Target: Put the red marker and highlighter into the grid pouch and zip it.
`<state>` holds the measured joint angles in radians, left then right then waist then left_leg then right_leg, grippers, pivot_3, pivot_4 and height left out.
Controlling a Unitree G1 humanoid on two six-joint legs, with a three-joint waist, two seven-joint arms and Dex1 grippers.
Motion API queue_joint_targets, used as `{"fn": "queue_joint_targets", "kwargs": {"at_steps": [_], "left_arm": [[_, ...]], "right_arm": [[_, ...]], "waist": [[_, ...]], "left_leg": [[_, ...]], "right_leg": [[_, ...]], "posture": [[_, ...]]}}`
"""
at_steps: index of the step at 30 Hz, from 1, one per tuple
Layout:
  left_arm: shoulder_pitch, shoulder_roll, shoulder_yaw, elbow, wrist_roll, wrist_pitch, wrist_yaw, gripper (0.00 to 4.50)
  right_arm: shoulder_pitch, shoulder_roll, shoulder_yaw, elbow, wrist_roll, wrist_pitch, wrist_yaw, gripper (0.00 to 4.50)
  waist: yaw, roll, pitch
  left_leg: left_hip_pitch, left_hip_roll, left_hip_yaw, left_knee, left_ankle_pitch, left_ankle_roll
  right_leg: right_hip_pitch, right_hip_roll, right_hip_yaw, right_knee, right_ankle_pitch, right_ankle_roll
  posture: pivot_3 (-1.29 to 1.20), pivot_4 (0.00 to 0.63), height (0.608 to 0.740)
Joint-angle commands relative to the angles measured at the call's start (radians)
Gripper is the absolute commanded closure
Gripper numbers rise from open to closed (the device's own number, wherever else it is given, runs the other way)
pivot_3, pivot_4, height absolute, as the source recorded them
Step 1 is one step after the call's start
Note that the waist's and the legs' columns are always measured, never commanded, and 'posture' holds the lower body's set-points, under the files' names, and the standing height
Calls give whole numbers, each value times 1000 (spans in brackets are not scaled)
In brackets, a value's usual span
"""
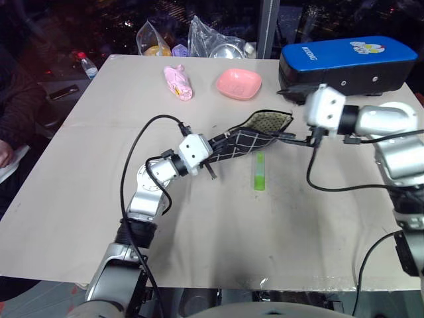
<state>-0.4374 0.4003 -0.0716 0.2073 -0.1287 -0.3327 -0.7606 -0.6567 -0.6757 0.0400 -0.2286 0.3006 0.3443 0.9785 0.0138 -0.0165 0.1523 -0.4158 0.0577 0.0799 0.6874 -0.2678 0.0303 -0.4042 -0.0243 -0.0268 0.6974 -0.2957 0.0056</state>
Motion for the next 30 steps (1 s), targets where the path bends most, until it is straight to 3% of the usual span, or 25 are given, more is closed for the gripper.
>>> {"fn": "queue_joint_targets", "kwargs": {"at_steps": [1,4,10,17,24,30], "left_arm": [[8,6,42,-57,-13,22,46,4500],[6,10,63,-59,-15,42,70,4500],[-12,38,85,-52,-19,60,76,4500],[-7,52,91,-57,-23,68,72,4500],[13,48,84,-89,-18,82,83,4500],[21,39,75,-109,-15,98,91,4500]], "right_arm": [[111,37,-40,-236,143,267,-130,23],[246,147,27,-339,111,382,-316,23],[384,299,200,-285,-74,429,-570,23],[400,385,283,-163,-198,428,-689,23],[453,436,225,-179,-213,562,-778,23],[489,473,155,-231,-185,641,-807,2373]], "waist": [[-4,0,0],[-5,0,-1],[-4,-1,-1],[-2,-1,-1],[-4,-2,-2],[4,-3,-3]], "left_leg": [[0,0,0,0,0,0],[2,0,0,0,0,0],[1,-1,0,1,0,0],[1,-2,0,1,0,0],[1,-1,0,0,0,0],[1,-3,-1,1,0,0]], "right_leg": [[0,0,0,0,0,0],[0,0,0,2,0,0],[0,0,0,2,0,0],[0,1,0,1,0,0],[0,1,0,2,0,0],[1,-1,-1,0,0,0]], "posture": [[0,150,716],[0,150,716],[0,150,716],[0,150,716],[0,150,716],[0,150,716]]}}
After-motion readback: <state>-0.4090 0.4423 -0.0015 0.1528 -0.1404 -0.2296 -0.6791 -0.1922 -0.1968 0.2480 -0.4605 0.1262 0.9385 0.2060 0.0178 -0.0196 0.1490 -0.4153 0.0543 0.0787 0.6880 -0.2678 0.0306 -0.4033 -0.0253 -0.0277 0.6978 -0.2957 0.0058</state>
